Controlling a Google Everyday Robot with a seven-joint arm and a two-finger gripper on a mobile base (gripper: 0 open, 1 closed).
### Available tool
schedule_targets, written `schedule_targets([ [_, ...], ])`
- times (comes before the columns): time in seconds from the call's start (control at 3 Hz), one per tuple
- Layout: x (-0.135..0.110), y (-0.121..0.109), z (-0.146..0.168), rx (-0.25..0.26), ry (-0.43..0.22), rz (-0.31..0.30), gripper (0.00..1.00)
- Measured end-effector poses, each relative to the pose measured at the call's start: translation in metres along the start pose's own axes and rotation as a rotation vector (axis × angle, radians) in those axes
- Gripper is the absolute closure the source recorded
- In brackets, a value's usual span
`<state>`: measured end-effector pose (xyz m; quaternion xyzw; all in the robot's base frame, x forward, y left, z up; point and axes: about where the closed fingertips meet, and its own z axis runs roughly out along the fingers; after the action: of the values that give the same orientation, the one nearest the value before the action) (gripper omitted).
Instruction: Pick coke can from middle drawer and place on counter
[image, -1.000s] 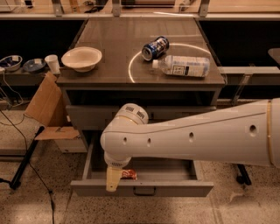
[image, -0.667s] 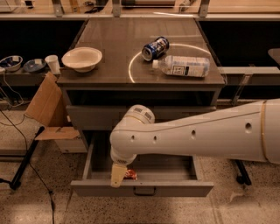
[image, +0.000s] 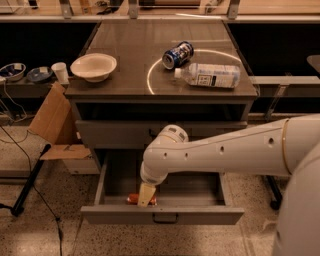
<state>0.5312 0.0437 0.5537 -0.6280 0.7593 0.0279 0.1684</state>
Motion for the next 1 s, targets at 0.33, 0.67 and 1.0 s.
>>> schedule_targets([
  [0.33, 0.008, -0.011, 0.025, -0.012, -0.005, 0.022, 0.18],
  [0.67, 0.004, -0.023, 0.046, -0.016, -0.016, 0.024, 0.42],
  [1.0, -0.004, -0.031, 0.064, -0.027, -0.026, 0.018, 0.59],
])
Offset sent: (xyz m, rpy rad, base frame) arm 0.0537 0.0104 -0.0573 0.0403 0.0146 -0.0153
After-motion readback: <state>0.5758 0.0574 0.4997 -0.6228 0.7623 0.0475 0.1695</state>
